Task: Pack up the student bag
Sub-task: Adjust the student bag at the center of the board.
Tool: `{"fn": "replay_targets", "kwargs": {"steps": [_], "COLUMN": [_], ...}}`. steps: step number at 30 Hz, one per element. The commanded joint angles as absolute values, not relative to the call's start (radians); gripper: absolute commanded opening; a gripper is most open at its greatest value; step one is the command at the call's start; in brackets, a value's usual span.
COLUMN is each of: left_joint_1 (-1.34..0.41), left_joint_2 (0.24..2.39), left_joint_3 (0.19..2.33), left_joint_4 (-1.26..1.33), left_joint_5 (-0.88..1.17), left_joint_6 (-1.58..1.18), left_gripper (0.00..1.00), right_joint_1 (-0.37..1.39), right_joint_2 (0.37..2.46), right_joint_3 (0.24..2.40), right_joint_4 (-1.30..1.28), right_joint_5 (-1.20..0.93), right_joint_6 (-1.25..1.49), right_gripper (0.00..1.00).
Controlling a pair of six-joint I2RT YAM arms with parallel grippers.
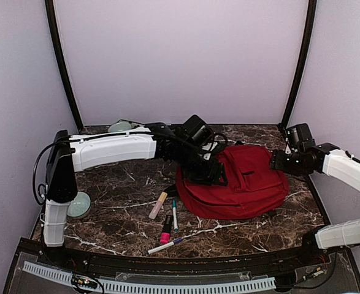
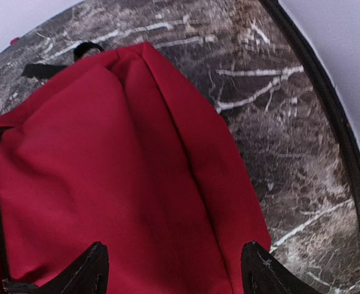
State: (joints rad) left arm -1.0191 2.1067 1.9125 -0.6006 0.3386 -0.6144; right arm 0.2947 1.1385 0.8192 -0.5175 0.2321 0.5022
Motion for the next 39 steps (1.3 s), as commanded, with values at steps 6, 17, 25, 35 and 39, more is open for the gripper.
{"fn": "replay_targets", "kwargs": {"steps": [6, 17, 25, 35, 39], "left_joint_1": [-1.032, -0.924, -0.819, -0.899, -0.93], "left_joint_2": [2.182, 2.261, 2.334, 2.205, 2.188], "left_joint_3": [1.855, 1.902, 2.122, 2.147, 2.15], "left_joint_4": [-0.645, -0.745, -0.772, -0.771, -0.759], "left_joint_5": [0.51, 0.257, 0.291, 0.285, 0.237], "left_joint_6": [-0.566, -0.581, -0.526, -0.418, -0.395], "left_gripper": [0.62, 0.51, 0.5, 0.53, 0.6], "right_joint_1": [0.262, 0.344, 0.532, 0.552, 0.552], "right_joint_2": [1.09, 1.022, 1.074, 0.962, 0.961], "right_joint_3": [0.585, 0.445, 0.533, 0.722, 0.778], "right_joint_4": [-0.463, -0.42, -0.284, -0.518, -0.608], "right_joint_5": [-0.062, -0.407, -0.564, -0.394, -0.34], "right_joint_6": [0.687, 0.767, 0.793, 0.568, 0.474], "right_gripper": [0.71, 0.68, 0.69, 0.7, 0.71]}}
